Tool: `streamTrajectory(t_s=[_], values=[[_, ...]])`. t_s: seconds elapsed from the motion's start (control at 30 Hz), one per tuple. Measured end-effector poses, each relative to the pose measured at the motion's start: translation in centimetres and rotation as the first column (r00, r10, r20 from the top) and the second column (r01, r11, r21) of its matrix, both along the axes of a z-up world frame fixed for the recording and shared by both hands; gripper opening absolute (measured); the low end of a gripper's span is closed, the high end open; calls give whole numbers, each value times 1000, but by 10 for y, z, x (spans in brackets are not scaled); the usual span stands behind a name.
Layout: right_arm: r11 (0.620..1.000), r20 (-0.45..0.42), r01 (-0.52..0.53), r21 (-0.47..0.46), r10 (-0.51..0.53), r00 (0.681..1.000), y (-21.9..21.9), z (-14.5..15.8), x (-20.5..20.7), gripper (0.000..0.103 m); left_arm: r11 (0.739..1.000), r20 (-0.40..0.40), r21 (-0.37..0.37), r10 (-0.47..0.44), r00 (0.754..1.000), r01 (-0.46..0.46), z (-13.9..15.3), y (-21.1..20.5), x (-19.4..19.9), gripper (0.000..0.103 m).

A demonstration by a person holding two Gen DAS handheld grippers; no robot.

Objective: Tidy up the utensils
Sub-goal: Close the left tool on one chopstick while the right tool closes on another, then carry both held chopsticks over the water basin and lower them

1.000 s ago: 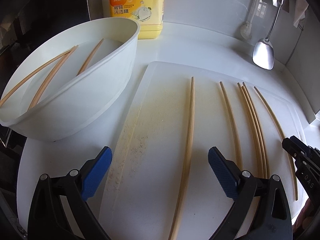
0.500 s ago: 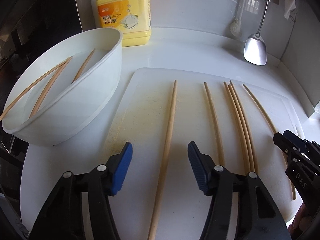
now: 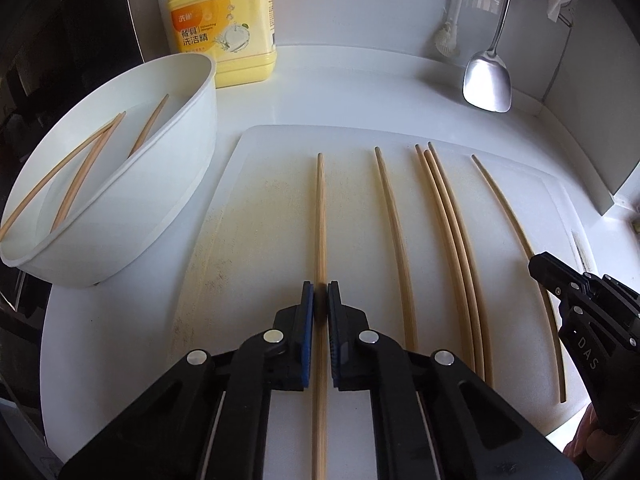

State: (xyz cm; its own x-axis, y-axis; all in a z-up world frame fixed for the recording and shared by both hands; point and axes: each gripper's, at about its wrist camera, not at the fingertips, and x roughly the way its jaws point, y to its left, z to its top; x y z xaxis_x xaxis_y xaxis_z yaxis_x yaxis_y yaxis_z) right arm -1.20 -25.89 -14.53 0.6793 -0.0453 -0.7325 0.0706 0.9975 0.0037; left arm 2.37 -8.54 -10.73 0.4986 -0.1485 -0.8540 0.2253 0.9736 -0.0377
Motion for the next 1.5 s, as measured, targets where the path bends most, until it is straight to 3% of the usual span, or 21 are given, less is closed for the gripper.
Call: streamTrajectory(t_s=[0.23,0.5,0.73,0.97,1.27,1.5], values=[[999,17,18,38,-19,1000,-3,16,-14,6,1000,-27,-26,-15,1000,14,14,2,-13,8],[997,82,2,71,-8,997,4,56,-36,6,998,3,-61,-9,1000,9,63,17,-27,8],[996,129,-58,71,49,990,35,95,-34,6,993,51,-99,63,997,-58,105,64,-20,8],[988,156,-131,76,118,981,105,115,4,6,988,101,-115,111,989,-99,125,135,14,8],[981,141,-161,107,146,979,213,119,81,6,992,69,-89,99,993,-93,108,232,97,8],[972,48,-159,173,153,987,267,92,131,6,995,-31,-82,60,998,-62,75,264,138,8]])
